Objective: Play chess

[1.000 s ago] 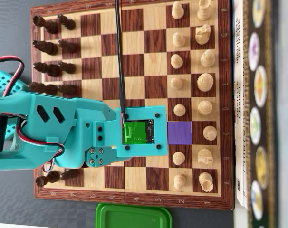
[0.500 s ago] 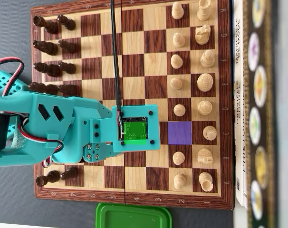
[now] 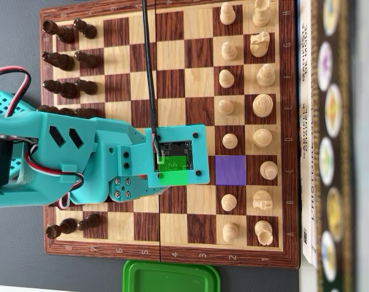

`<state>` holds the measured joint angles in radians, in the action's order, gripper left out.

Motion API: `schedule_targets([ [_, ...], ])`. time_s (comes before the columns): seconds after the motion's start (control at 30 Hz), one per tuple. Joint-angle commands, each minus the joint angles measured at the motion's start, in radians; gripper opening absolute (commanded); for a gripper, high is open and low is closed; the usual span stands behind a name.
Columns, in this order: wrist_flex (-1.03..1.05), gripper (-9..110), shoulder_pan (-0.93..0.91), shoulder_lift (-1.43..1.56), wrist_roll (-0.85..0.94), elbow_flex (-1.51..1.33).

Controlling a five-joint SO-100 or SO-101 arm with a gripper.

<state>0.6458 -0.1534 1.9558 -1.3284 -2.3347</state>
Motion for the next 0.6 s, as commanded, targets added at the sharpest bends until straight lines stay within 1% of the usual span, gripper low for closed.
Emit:
schedule_targets([
  [0.0, -0.014, 10, 0.000, 0.020, -0.003, 0.006],
  [0.57, -0.015, 10, -0.011, 0.017, -0.005, -0.021],
])
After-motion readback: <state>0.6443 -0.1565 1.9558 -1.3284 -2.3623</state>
